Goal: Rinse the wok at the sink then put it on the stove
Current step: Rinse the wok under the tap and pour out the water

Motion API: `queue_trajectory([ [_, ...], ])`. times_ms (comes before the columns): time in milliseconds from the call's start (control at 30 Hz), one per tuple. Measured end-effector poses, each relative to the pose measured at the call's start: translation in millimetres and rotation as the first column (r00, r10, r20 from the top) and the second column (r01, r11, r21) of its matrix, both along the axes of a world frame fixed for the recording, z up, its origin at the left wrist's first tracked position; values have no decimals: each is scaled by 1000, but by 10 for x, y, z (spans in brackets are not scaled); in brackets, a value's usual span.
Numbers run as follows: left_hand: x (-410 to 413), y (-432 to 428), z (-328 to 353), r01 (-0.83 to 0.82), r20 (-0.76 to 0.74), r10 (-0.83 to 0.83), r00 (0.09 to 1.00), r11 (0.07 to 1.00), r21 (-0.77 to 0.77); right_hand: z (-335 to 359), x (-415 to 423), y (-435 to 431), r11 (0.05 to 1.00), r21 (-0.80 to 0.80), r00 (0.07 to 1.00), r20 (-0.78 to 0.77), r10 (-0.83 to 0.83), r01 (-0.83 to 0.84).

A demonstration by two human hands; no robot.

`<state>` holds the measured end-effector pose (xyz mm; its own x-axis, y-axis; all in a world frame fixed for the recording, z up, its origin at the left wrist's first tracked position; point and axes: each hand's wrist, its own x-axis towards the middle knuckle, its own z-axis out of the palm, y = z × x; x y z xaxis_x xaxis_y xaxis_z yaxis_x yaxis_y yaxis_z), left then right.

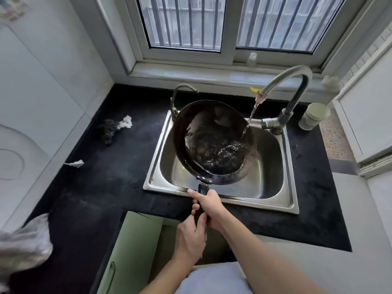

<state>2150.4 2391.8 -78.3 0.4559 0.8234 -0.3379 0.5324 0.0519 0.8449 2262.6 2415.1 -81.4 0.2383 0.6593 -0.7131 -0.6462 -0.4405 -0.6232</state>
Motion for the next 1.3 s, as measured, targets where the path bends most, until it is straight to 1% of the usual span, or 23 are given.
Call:
queue_trajectory([
  [100,13,31,-8,0,-45,1,999,1000,31,-53,13,24,999,33,998,-49,-34,36],
  [167,40,30,10,-9,-55,10,998,1000,13,-100,32,19,997,59,996,-83,-38,43],
  [200,55,28,28,-20,-48,19,999,999,-27,-119,39,12,996,74,995,-98,-35,43],
  [267,81,28,45,-49,-21,46,999,984,-170,-136,53,-3,994,101,993,-117,-21,33],
  [333,119,18,48,-85,24,100,995,932,-353,-136,88,-19,993,115,992,-124,-2,16],
  [400,161,5,52,-116,68,173,983,855,-506,-133,122,-37,992,125,992,-125,21,-5],
  [467,197,4,55,-130,89,225,970,797,-590,-137,146,-50,992,128,991,-131,39,-22],
  [567,225,-3,58,-136,95,251,963,762,-633,-145,158,-62,991,129,987,-150,50,-30],
  [667,246,-27,55,-144,91,261,961,753,-642,-141,178,-66,993,115,986,-156,56,-38],
  [833,257,-47,57,-145,79,246,966,770,-622,-138,205,-80,995,83,987,-149,66,-54],
  [933,266,-61,81,-158,83,252,964,796,-585,-122,222,-79,993,87,985,-147,88,-76],
  [1067,243,-62,73,-176,81,247,966,853,-492,-98,203,-38,988,105,982,-144,123,-109],
  [1133,207,-49,52,-179,78,236,969,880,-440,-70,182,-6,984,108,983,-99,156,-145],
  [1300,105,-16,41,-188,60,219,974,927,-324,16,92,55,969,107,974,75,216,-223],
])
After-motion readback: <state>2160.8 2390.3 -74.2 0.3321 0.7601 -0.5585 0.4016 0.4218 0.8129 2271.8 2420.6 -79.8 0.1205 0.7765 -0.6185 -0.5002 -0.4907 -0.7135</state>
